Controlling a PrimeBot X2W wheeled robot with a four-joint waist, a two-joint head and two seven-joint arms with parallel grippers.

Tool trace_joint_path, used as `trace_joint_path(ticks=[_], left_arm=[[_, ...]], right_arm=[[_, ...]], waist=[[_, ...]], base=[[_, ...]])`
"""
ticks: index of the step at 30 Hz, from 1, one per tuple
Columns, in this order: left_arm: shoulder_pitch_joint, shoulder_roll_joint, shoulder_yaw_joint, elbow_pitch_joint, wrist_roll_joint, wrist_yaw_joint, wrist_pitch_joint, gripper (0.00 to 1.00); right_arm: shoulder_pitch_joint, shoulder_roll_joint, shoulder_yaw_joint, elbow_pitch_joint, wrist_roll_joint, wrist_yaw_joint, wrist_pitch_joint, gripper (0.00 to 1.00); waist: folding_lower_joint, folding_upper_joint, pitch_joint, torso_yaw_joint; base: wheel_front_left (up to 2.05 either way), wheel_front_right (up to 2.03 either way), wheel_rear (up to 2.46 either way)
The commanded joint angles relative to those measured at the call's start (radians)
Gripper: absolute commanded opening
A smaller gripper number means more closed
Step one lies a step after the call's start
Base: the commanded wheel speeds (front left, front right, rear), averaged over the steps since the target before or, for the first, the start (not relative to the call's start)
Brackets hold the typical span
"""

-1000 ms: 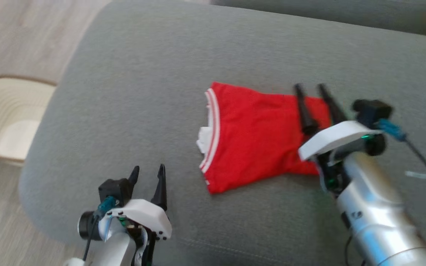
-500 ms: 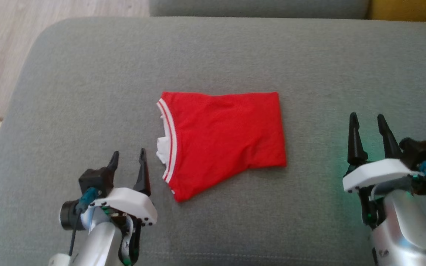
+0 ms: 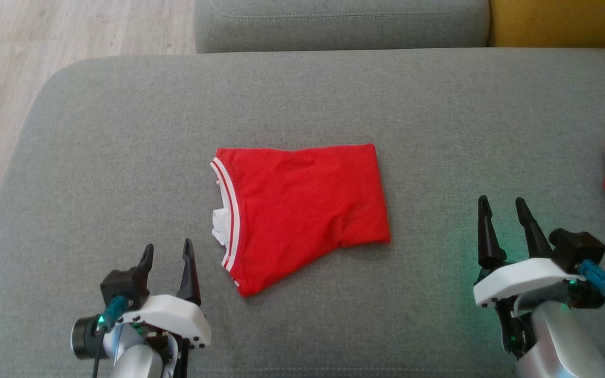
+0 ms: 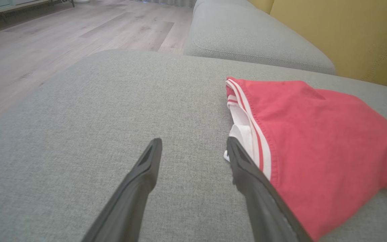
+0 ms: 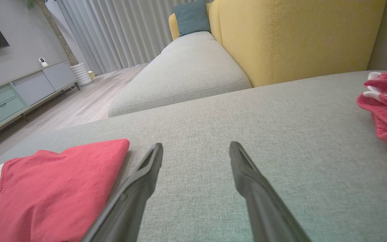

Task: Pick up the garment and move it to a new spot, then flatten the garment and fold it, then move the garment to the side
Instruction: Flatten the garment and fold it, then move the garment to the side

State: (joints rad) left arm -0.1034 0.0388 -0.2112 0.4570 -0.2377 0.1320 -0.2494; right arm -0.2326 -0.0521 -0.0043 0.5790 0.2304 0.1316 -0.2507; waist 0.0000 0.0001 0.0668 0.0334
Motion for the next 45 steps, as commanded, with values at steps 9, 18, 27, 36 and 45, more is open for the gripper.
trace_joint_path(ticks=[9, 18, 27, 36, 45], left_arm=[[-0.024, 0.011, 0.021, -0.043, 0.004, -0.005, -0.012, 1.00], [-0.056, 0.011, -0.036, -0.049, -0.016, -0.011, -0.012, 1.00], [-0.058, 0.011, -0.037, -0.057, -0.022, -0.010, -0.012, 1.00], [-0.068, 0.011, -0.044, -0.066, -0.033, -0.007, -0.012, 1.00], [-0.080, 0.011, -0.029, -0.060, -0.024, -0.006, -0.012, 1.00]], right_arm=[[-0.037, 0.002, 0.088, -0.004, 0.000, -0.001, -0.011, 1.00], [-0.181, 0.002, 0.194, 0.137, 0.028, -0.001, -0.010, 1.00], [-0.316, 0.002, 0.149, 0.325, -0.048, -0.001, 0.010, 1.00], [-0.319, 0.002, 0.191, 0.469, -0.015, -0.001, 0.046, 0.33], [-0.359, 0.002, 0.286, 0.439, 0.085, -0.001, 0.006, 0.00]], waist=[[0.0000, -0.0001, 0.023, 0.032], [0.0000, -0.0001, 0.084, 0.152], [0.0000, -0.0001, 0.121, 0.226], [0.0000, -0.0001, 0.136, 0.193], [0.0000, -0.0001, 0.119, 0.018]], base=[[0.00, 0.00, 0.00], [0.00, 0.00, 0.00], [0.00, 0.00, 0.00], [0.00, 0.00, 0.00], [0.00, 0.00, 0.00]])
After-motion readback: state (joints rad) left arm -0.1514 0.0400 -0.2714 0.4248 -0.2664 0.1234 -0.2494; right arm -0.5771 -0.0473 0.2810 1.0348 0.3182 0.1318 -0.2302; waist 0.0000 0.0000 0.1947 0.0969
